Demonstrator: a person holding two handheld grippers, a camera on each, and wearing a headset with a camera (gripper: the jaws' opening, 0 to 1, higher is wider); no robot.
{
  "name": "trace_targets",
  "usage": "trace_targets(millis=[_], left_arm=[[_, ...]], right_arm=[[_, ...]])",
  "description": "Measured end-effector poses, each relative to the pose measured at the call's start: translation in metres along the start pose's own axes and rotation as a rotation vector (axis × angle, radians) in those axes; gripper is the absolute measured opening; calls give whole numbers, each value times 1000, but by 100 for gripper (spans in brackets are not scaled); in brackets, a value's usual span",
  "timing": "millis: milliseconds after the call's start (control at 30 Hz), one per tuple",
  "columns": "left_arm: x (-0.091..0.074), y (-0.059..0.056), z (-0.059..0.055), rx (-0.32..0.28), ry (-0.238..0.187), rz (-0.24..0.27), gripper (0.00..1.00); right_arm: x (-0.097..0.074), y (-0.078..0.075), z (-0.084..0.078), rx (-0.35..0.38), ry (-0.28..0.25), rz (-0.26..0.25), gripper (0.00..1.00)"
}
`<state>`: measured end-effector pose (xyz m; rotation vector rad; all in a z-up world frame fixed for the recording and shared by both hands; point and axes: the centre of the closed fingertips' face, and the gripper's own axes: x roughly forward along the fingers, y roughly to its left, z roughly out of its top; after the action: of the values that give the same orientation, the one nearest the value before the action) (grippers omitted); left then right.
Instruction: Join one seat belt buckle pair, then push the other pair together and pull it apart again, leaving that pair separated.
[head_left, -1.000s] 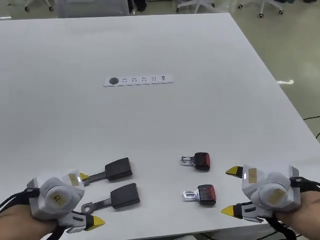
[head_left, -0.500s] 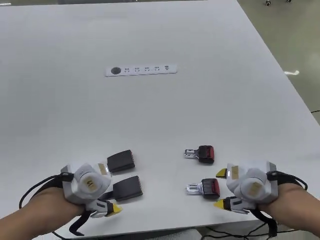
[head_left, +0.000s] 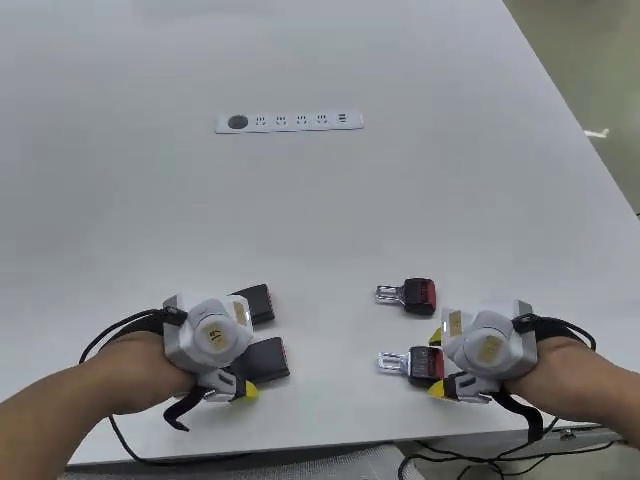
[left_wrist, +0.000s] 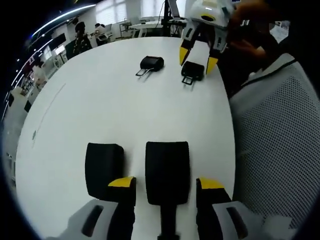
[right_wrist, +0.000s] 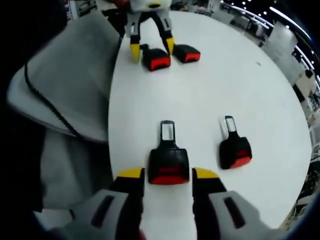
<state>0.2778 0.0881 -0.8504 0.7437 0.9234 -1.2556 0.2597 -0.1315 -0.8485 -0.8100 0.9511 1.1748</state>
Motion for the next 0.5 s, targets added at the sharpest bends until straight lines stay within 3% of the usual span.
trace_targets(millis=[100, 133, 200, 233, 400, 500], left_arm=[[2, -4, -3, 22, 14, -26, 42], [2, -2, -2, 56, 12, -22, 40], [1, 1, -1, 55, 20, -25, 35], [1, 1, -2, 48, 25, -31, 35], [2, -2, -2, 140, 42, -46, 35], [2, -1, -2, 147, 48, -51, 34]], right_arm=[[4, 0, 0, -3, 10, 11, 35], [4, 0, 1, -1, 13, 16, 35], [5, -1, 3, 7, 8, 24, 35], [5, -1, 3, 5, 8, 25, 34], [6, -4, 3, -32, 20, 44, 33], [6, -4, 2, -69, 34, 58, 33]])
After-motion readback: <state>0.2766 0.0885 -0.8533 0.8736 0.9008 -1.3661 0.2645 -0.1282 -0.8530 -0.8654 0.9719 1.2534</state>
